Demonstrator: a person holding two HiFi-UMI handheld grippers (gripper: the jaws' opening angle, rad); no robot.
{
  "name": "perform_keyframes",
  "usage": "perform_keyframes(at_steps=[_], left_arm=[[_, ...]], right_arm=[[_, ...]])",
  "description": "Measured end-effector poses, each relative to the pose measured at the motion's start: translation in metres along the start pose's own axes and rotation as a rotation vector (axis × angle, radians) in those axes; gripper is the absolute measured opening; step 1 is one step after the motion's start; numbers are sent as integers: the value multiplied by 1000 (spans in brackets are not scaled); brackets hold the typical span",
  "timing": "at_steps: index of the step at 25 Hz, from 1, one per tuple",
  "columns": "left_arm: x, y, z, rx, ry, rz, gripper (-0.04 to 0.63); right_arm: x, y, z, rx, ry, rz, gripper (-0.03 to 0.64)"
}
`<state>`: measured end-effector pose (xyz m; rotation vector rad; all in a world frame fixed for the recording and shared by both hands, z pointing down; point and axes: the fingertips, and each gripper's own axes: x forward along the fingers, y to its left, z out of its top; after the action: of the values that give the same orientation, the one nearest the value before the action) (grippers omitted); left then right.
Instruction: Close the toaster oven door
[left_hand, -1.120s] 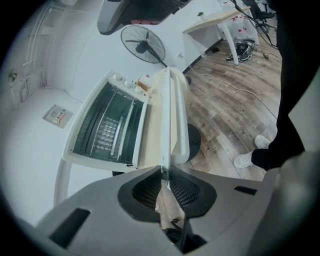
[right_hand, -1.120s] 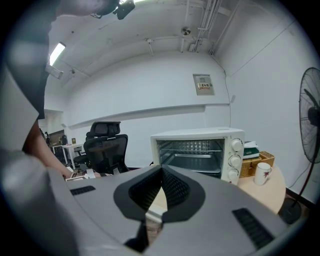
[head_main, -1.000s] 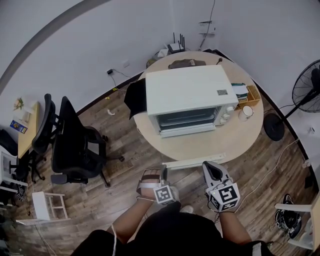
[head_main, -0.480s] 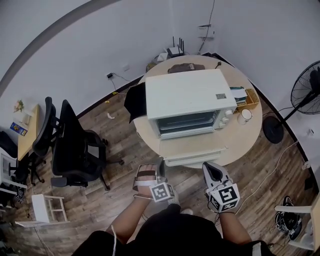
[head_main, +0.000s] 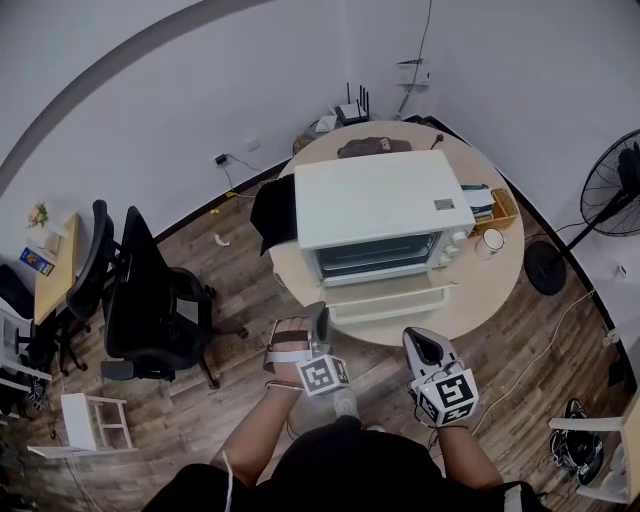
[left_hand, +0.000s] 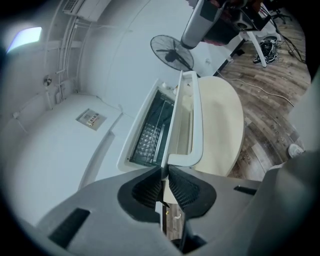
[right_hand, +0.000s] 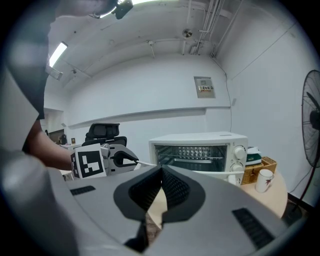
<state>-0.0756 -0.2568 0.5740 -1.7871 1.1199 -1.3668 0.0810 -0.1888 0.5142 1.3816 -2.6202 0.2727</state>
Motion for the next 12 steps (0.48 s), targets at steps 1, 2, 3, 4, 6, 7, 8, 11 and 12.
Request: perform_keyframes(at_steps=[1, 2, 3, 4, 6, 7, 8, 11, 12], left_arm=[[2, 3, 0, 4, -5, 5, 38], [3, 6, 0, 7, -10, 11, 38], [5, 9, 1, 10, -14, 15, 40], [6, 11, 1, 13, -17, 18, 41], [10, 16, 1, 15, -25, 20, 44], [11, 18, 1, 16, -28, 19, 44], [13, 20, 2, 18, -31, 17, 46], [17, 28, 2, 10, -38, 8, 48], [18, 30, 2, 0, -39, 2, 48]], right_arm=[[2, 0, 1, -2, -1, -2, -3], [4, 0, 2, -4, -2, -4, -3], [6, -1, 3, -6, -2, -6, -3], [8, -1, 4, -10, -2, -8, -3], [12, -2, 6, -15, -1, -13, -3], [15, -2, 7, -15, -2, -15, -3], [17, -3, 10, -12, -5, -17, -3], [22, -2, 21, -5, -24, -30, -3], [24, -1, 24, -11, -27, -34, -3]])
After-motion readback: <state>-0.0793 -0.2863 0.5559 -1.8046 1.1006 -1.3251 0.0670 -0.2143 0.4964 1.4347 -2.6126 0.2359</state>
